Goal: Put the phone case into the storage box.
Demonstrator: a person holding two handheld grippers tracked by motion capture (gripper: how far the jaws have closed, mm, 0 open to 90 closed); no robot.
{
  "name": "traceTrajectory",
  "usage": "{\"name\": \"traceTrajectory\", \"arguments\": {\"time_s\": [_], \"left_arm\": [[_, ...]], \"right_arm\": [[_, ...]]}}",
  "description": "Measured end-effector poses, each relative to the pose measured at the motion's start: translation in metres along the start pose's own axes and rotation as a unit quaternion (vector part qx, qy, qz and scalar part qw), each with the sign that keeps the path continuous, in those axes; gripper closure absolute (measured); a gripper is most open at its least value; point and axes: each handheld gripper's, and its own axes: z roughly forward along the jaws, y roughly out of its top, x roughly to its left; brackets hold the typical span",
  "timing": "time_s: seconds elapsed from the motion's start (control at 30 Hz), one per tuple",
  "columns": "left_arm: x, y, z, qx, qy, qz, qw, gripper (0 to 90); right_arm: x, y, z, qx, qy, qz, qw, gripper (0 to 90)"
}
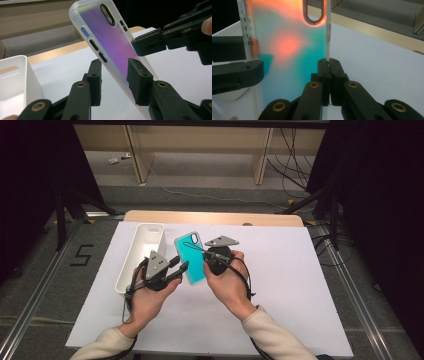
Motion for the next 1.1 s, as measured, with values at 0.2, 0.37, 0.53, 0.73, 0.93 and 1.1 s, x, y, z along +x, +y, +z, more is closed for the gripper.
{"name": "traceTrajectory", "arguments": {"time_s": [0.2, 0.37, 0.53, 0.73, 0.93, 1.1], "left_arm": [[0.003, 0.0, 0.0, 0.002, 0.005, -0.005, 1.0, 67.0], [0.004, 0.001, 0.0, 0.0, 0.007, -0.01, 0.9999, 68.2], [0.007, 0.002, 0.0, 0.0, 0.011, -0.015, 0.9998, 69.8], [0.008, 0.002, 0.001, 0.001, 0.014, -0.018, 0.9997, 70.9], [0.01, 0.002, 0.001, 0.001, 0.018, -0.022, 0.9996, 71.7], [0.011, 0.002, 0.002, 0.001, 0.021, -0.028, 0.9994, 73.0]], "right_arm": [[0.001, 0.0, 0.0, -0.009, 0.002, -0.005, 0.9999, 89.0], [0.002, 0.0, -0.001, -0.012, 0.001, -0.002, 0.9999, 88.9], [0.002, 0.0, -0.002, -0.019, 0.001, -0.009, 0.9998, 88.7], [0.003, 0.001, -0.002, -0.024, 0.002, -0.007, 0.9997, 88.6], [0.005, 0.001, -0.003, -0.024, 0.002, -0.004, 0.9997, 88.4], [0.005, 0.001, -0.003, -0.028, 0.002, -0.012, 0.9995, 88.1]]}}
